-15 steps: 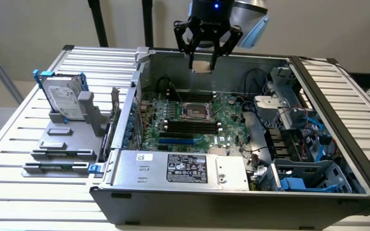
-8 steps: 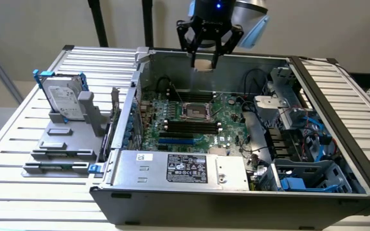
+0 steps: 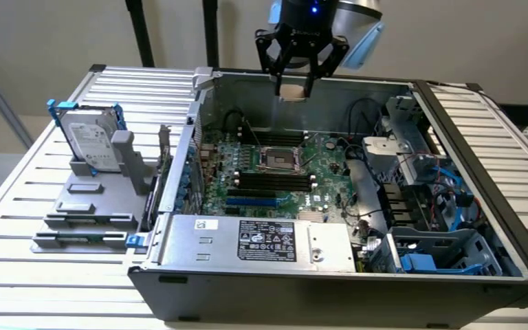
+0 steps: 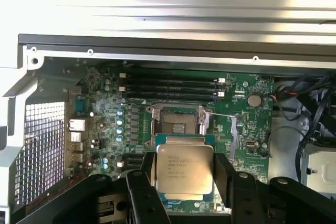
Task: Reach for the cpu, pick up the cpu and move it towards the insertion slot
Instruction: 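Pick up the cpu and move it towards the insertion slot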
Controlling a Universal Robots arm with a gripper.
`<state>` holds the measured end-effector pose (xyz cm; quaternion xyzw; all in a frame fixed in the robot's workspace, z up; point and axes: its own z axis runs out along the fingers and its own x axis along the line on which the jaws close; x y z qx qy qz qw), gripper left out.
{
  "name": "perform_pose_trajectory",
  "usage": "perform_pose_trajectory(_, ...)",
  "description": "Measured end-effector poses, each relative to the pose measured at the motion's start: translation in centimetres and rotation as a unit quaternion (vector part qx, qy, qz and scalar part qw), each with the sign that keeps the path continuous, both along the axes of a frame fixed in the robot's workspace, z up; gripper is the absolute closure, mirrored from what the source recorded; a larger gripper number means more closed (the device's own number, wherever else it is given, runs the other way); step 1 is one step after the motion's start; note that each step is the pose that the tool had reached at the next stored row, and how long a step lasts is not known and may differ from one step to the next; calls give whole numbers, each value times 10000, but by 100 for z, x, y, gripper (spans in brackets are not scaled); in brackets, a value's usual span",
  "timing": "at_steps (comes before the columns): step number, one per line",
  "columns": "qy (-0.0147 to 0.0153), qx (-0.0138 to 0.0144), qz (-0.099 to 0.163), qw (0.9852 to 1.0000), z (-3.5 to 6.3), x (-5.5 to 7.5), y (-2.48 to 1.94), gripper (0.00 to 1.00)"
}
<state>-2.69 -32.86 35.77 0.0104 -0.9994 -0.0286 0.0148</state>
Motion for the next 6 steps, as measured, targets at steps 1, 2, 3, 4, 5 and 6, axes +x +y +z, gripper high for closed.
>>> perform_pose_trajectory(1, 0, 0, 0, 10000, 0, 0, 0, 46)
perform_pose_trajectory(2, 0, 0, 1, 10000, 0, 1, 0, 46)
perform_pose_trajectory(3, 0, 0, 1, 10000, -1, 1, 0, 46)
perform_pose_trajectory(4, 0, 0, 1, 10000, -1, 1, 0, 46)
perform_pose_trajectory(5, 0, 0, 1, 10000, -1, 1, 0, 46)
perform_pose_trajectory(6, 0, 0, 1, 10000, -1, 1, 0, 46)
